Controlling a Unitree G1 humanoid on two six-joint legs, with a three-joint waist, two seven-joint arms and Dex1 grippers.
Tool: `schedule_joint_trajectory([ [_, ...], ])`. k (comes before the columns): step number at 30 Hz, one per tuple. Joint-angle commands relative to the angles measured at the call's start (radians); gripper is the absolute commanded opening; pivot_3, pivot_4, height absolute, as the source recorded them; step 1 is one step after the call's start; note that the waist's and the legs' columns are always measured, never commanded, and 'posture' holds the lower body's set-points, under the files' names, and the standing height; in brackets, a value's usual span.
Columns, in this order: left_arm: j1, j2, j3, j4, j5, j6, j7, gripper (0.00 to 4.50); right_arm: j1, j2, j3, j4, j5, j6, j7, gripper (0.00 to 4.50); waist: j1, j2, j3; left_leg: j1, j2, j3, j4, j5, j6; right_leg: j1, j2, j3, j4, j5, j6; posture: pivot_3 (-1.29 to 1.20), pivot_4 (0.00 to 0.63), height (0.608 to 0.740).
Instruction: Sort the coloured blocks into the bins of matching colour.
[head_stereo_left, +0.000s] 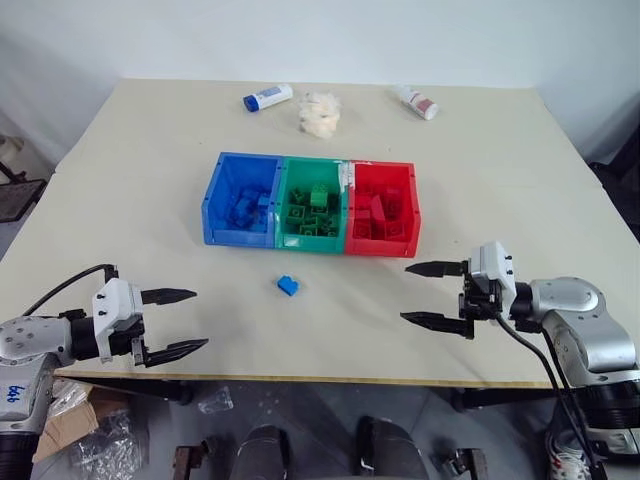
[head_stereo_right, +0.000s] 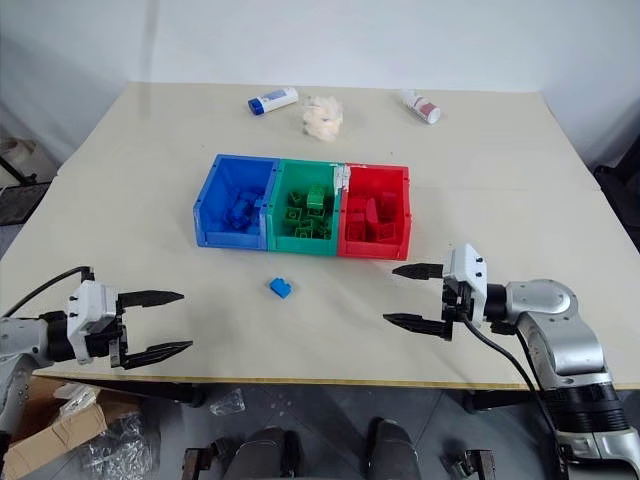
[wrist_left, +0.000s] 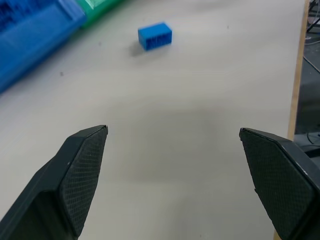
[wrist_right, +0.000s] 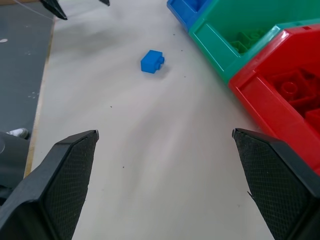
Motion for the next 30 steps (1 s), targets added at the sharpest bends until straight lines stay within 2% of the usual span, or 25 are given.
schedule_joint_trajectory([
  [1, -0.032, -0.045, -0.038, -0.069, 0.01, 0.025, 0.076, 4.49, -0.018, 0.005, 0.001, 0.003, 0.006, -0.012, 0.014, 4.5, -0.002, 0.0, 0.0, 0.0, 0.0, 0.0, 0.0, 0.0, 0.0, 0.0, 0.0, 0.0, 0.0, 0.0, 0.0, 0.0, 0.15, 0.74],
  [6, -0.154, -0.182, -0.202, -0.035, 0.111, 0.01, 0.177, 4.49, -0.014, 0.01, 0.0, -0.008, 0.003, -0.012, 0.006, 4.5, -0.002, 0.0, 0.0, 0.0, 0.0, 0.0, 0.002, 0.0, 0.0, 0.0, 0.0, 0.0, 0.001, 0.0, 0.0, 0.0, 0.15, 0.74],
  [11, -0.236, -0.262, -0.309, 0.082, 0.208, -0.029, 0.228, 4.49, 0.018, 0.009, -0.013, -0.041, 0.008, -0.005, -0.019, 4.5, -0.004, 0.0, 0.0, 0.0, 0.0, 0.001, 0.002, 0.0, 0.0, 0.0, 0.0, 0.0, 0.001, 0.0, 0.0, 0.0, 0.15, 0.74],
  [19, -0.379, -0.349, -0.364, 0.307, 0.272, -0.106, 0.273, 4.49, 0.082, 0.016, -0.027, -0.106, 0.018, 0.01, -0.074, 4.5, 0.001, 0.001, -0.001, 0.0, 0.0, 0.0, 0.004, 0.0, 0.0, 0.002, 0.0, 0.0, 0.001, 0.0, 0.0, 0.0, 0.15, 0.74],
  [22, -0.403, -0.373, -0.361, 0.339, 0.227, -0.092, 0.23, 3.93, 0.095, 0.016, -0.031, -0.115, 0.019, 0.009, -0.086, 4.5, 0.001, 0.001, -0.001, 0.001, 0.0, 0.0, 0.004, 0.0, 0.0, 0.002, 0.0, 0.0, 0.001, 0.0, 0.0, 0.0, 0.15, 0.74],
  [28, -0.435, -0.388, -0.359, 0.365, 0.209, -0.081, 0.193, 1.98, 0.104, 0.014, -0.034, -0.116, 0.02, 0.002, -0.098, 4.5, 0.004, 0.001, -0.001, 0.001, 0.0, 0.0, 0.004, 0.0, 0.0, 0.003, 0.0, 0.0, 0.001, 0.0, 0.001, 0.0, 0.15, 0.74],
  [29, -0.438, -0.39, -0.358, 0.366, 0.206, -0.079, 0.19, 1.7, 0.103, 0.015, -0.034, -0.115, 0.02, 0.002, -0.1, 4.5, 0.005, 0.001, -0.001, 0.001, 0.0, 0.0, 0.004, 0.0, 0.0, 0.003, 0.0, 0.0, 0.001, 0.0, 0.001, 0.0, 0.15, 0.74],
  [30, -0.439, -0.391, -0.357, 0.363, 0.203, -0.075, 0.189, 1.63, 0.102, 0.016, -0.034, -0.114, 0.02, 0.002, -0.101, 4.5, 0.005, 0.001, -0.001, 0.001, 0.0, 0.0, 0.004, 0.0, 0.0, 0.003, 0.0, 0.0, 0.001, 0.0, 0.001, 0.0, 0.15, 0.74],
])
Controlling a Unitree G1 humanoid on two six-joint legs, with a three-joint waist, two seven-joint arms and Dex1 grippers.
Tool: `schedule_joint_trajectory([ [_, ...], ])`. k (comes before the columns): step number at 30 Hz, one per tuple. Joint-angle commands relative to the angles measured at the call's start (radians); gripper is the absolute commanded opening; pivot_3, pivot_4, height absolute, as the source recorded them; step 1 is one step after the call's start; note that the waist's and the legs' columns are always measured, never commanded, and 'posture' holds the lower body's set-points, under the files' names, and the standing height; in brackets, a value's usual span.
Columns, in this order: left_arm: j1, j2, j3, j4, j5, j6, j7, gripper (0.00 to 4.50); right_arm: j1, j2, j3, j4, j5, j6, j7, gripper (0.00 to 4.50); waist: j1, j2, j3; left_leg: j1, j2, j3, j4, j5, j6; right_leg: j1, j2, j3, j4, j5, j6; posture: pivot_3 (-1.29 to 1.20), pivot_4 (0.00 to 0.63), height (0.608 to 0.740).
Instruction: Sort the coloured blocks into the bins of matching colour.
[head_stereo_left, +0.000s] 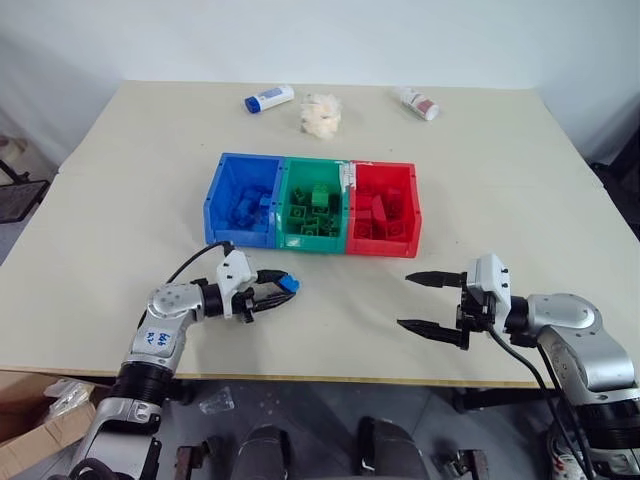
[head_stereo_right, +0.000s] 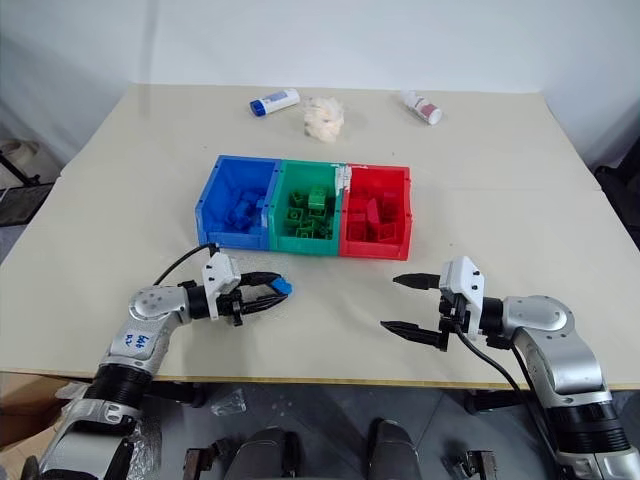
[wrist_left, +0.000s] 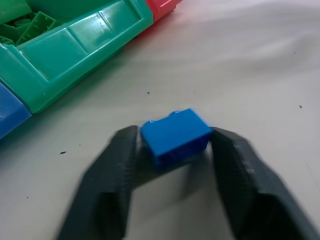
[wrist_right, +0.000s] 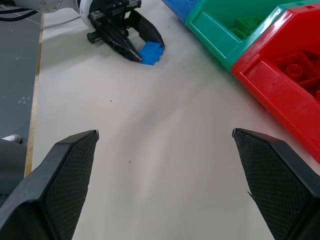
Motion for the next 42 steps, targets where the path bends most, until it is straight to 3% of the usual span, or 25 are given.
schedule_joint_trajectory([
  [1, -0.001, -0.015, -0.005, -0.007, -0.02, 0.017, -0.02, 1.63, 0.002, 0.001, -0.027, -0.031, 0.019, -0.009, -0.006, 4.5, 0.0, 0.0, 0.0, 0.0, 0.0, 0.0, 0.0, 0.0, 0.0, 0.0, 0.0, 0.0, 0.0, 0.0, 0.0, 0.0, 0.15, 0.74],
  [5, 0.007, 0.007, 0.018, -0.091, -0.05, 0.072, -0.019, 1.63, -0.005, 0.001, -0.026, -0.024, 0.018, -0.012, -0.007, 4.5, -0.001, 0.0, 0.0, 0.0, 0.0, 0.0, 0.0, 0.0, 0.0, 0.0, 0.0, 0.0, 0.0, 0.0, 0.0, 0.0, 0.15, 0.74],
  [9, -0.028, 0.053, 0.117, -0.173, -0.083, 0.141, 0.067, 1.63, -0.007, -0.002, -0.028, -0.019, 0.019, -0.014, -0.006, 4.5, -0.007, -0.001, 0.0, -0.001, 0.0, 0.0, 0.0, 0.0, 0.0, -0.001, 0.0, 0.0, 0.0, 0.0, 0.0, 0.0, 0.15, 0.74],
  [15, -0.232, 0.103, 0.191, 0.006, -0.043, 0.111, 0.174, 1.63, -0.065, 0.02, -0.016, 0.034, 0.012, -0.034, 0.002, 4.5, -0.005, -0.001, 0.001, -0.001, 0.0, 0.0, 0.0, 0.0, 0.0, -0.001, 0.0, 0.0, -0.001, 0.0, 0.0, 0.0, 0.15, 0.74],
  [18, -0.302, 0.1, 0.195, 0.115, -0.019, 0.081, 0.206, 2.65, -0.089, 0.038, -0.019, 0.05, 0.014, -0.041, 0.0, 4.5, -0.007, -0.001, 0.001, -0.001, 0.0, 0.0, 0.0, 0.0, 0.0, -0.001, 0.0, 0.0, -0.001, 0.0, 0.001, 0.0, 0.15, 0.74],
  [23, -0.321, 0.101, 0.18, 0.162, -0.039, 0.078, 0.122, 4.26, -0.109, 0.046, -0.029, 0.063, 0.018, -0.047, -0.004, 4.5, -0.008, -0.001, 0.001, -0.002, 0.0, 0.001, -0.002, 0.0, 0.0, -0.002, 0.0, 0.0, -0.002, 0.0, 0.001, 0.0, 0.15, 0.74],
  [24, -0.315, 0.104, 0.182, 0.158, -0.045, 0.085, 0.111, 4.48, -0.11, 0.044, -0.031, 0.065, 0.018, -0.048, -0.003, 4.5, -0.008, -0.002, 0.001, -0.003, 0.0, 0.001, -0.002, 0.0, 0.0, -0.002, 0.0, 0.0, -0.002, 0.001, 0.001, 0.0, 0.15, 0.74],
  [27, -0.3, 0.117, 0.194, 0.147, -0.059, 0.099, 0.085, 4.48, -0.118, 0.04, -0.033, 0.076, 0.018, -0.049, 0.003, 4.5, -0.008, -0.002, 0.001, -0.002, 0.0, 0.001, -0.001, 0.0, 0.0, -0.002, 0.0, 0.0, -0.002, 0.001, 0.001, 0.0, 0.15, 0.74],
  [34, -0.054, 0.229, 0.273, -0.118, -0.156, 0.142, -0.037, 4.48, -0.157, -0.001, -0.04, 0.139, 0.009, -0.06, 0.064, 4.5, -0.022, -0.001, 0.001, -0.002, 0.0, 0.001, -0.002, 0.0, 0.0, -0.002, 0.0, 0.0, -0.002, 0.001, 0.001, 0.0, 0.15, 0.74],
  [36, 0.021, 0.268, 0.3, -0.18, -0.182, 0.228, -0.029, 4.48, -0.179, -0.015, -0.038, 0.177, 0.0, -0.072, 0.091, 4.5, -0.027, -0.001, 0.001, -0.002, 0.0, 0.001, -0.002, 0.0, 0.0, -0.002, 0.0, 0.001, -0.002, 0.001, 0.001, 0.0, 0.15, 0.74],
  [39, 0.136, 0.289, 0.377, -0.289, -0.338, 0.414, -0.052, 4.48, -0.229, -0.026, -0.027, 0.244, -0.012, -0.089, 0.126, 4.5, -0.032, -0.001, 0.001, -0.002, 0.0, 0.001, -0.002, -0.001, 0.0, -0.002, 0.0, 0.001, -0.001, 0.001, 0.001, 0.0, 0.15, 0.74],
  [42, 0.247, 0.286, 0.422, -0.34, -0.329, 0.311, -0.084, 4.48, -0.266, -0.03, -0.02, 0.289, -0.02, -0.098, 0.152, 4.5, -0.032, -0.001, 0.001, -0.002, 0.0, 0.001, -0.002, -0.001, 0.0, -0.002, 0.0, 0.001, -0.001, 0.0, 0.001, 0.0, 0.15, 0.74],
])
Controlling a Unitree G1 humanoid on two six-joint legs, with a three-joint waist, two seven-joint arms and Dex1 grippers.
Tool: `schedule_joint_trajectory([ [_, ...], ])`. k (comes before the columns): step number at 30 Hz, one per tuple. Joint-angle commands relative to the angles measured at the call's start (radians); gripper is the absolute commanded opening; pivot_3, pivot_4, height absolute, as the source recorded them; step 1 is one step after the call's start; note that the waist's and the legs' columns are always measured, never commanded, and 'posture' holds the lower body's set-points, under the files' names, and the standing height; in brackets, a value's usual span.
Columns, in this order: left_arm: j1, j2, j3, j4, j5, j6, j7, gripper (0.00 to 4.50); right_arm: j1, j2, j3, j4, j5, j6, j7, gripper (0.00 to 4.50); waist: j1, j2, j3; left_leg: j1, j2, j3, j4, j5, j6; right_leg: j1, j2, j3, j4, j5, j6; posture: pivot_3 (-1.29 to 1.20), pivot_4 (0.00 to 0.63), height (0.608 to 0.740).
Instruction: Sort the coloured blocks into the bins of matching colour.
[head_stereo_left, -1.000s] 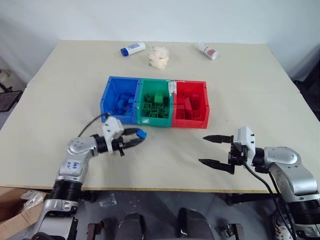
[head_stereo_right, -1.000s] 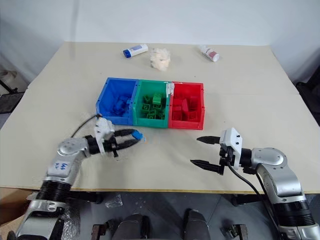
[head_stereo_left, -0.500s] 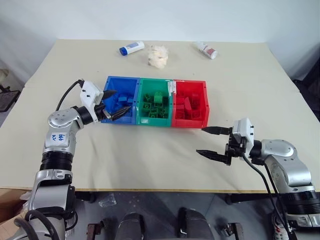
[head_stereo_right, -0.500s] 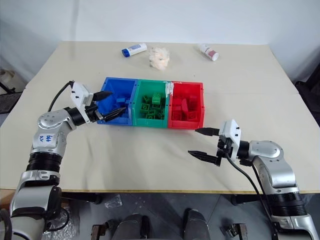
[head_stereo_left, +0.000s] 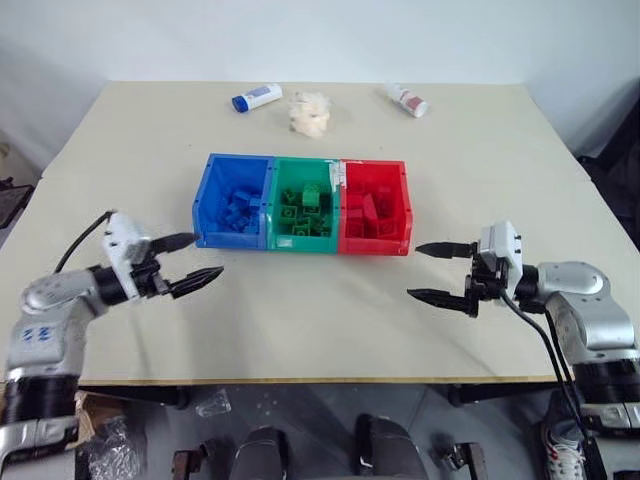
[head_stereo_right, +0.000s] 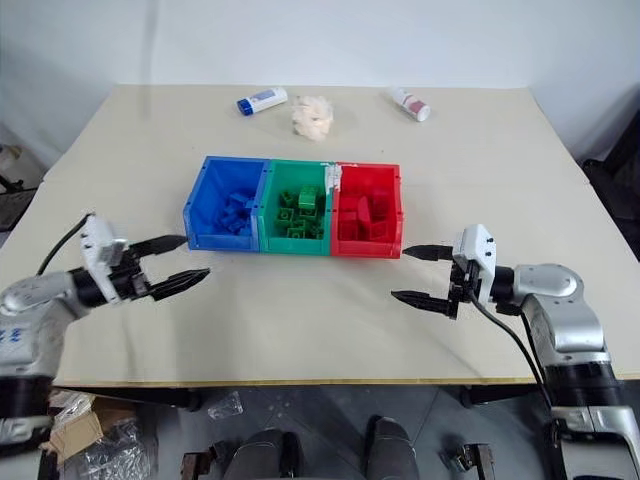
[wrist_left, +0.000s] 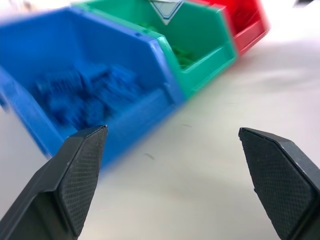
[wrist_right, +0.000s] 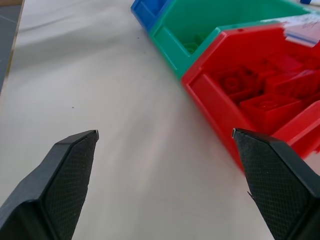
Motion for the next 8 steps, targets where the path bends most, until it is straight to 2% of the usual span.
schedule_joint_trajectory([
  [1, 0.081, 0.02, 0.057, -0.07, -0.03, -0.039, -0.04, 4.48, -0.037, -0.018, -0.013, 0.034, -0.003, -0.026, 0.038, 4.5, 0.0, 0.0, 0.0, 0.0, 0.0, 0.0, 0.0, 0.0, 0.0, 0.0, 0.0, 0.0, 0.0, 0.0, 0.0, 0.0, 0.15, 0.74],
  [4, 0.141, 0.015, 0.095, -0.062, -0.058, -0.07, -0.087, 4.48, -0.062, -0.022, 0.0, 0.08, -0.023, -0.044, 0.069, 4.5, -0.001, 0.0, 0.0, 0.0, 0.0, 0.001, 0.0, 0.0, 0.0, 0.0, 0.0, 0.0, 0.0, 0.0, 0.0, 0.0, 0.15, 0.74],
  [8, 0.131, 0.011, 0.102, -0.041, -0.057, -0.086, -0.082, 4.48, -0.085, -0.012, 0.001, 0.115, -0.038, -0.059, 0.081, 4.5, 0.003, 0.0, 0.0, 0.0, 0.0, 0.0, 0.0, 0.0, -0.001, 0.0, 0.0, 0.0, 0.0, 0.0, 0.0, 0.0, 0.15, 0.74],
])
